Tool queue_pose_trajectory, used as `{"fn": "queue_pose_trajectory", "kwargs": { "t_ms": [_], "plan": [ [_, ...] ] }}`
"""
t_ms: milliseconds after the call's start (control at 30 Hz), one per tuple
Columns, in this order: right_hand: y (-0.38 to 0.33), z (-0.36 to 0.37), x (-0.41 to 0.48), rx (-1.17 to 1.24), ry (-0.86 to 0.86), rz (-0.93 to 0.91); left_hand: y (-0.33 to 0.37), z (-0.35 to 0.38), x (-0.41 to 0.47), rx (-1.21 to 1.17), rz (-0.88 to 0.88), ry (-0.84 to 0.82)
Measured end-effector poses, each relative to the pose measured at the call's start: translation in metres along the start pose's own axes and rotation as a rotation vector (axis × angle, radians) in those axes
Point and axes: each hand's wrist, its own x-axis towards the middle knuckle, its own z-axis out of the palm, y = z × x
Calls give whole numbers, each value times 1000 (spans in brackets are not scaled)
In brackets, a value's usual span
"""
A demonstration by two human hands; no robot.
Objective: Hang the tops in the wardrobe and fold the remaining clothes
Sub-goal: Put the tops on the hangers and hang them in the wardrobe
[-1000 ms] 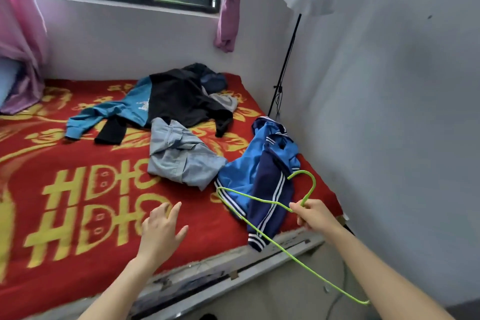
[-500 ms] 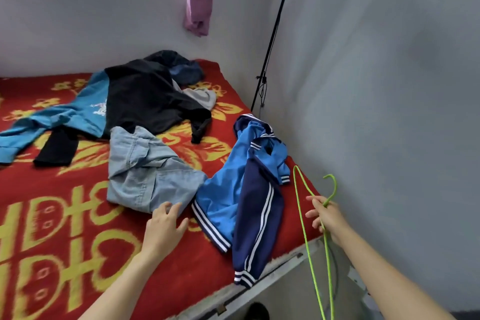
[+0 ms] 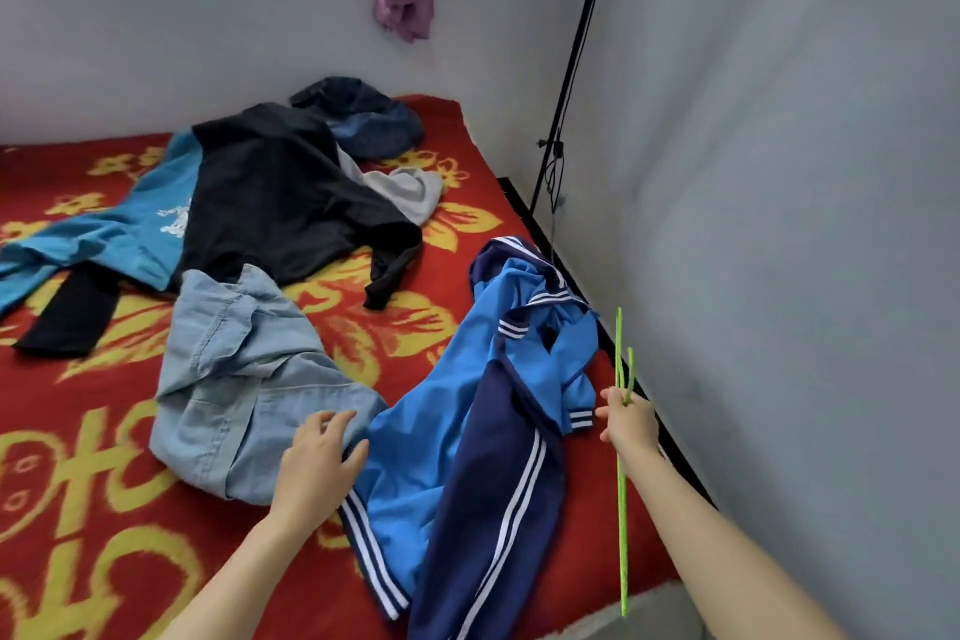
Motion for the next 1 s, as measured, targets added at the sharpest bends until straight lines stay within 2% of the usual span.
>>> {"fn": "queue_pose_trajectory", "kwargs": {
  "t_ms": [133, 300, 567, 733, 867, 1000],
  "plan": [
    [-3, 17, 78, -296, -95, -33, 42, 27, 49, -49, -58, -21],
    [-4, 51, 121, -550, -232, -108, 62, 53, 80, -42, -138, -94],
    [-2, 132, 161, -665, -338, -102, 32, 60, 102, 6, -338, -104],
    [3, 176, 171, -757, -390, -73, 16, 62, 104, 16, -403, -106],
    [11, 191, 174, -868, -364, -109, 12, 62, 101, 4, -420, -96],
    [16, 185, 177, -786, -295, -169, 10, 58, 92, 8, -415, -99]
  ]
}}
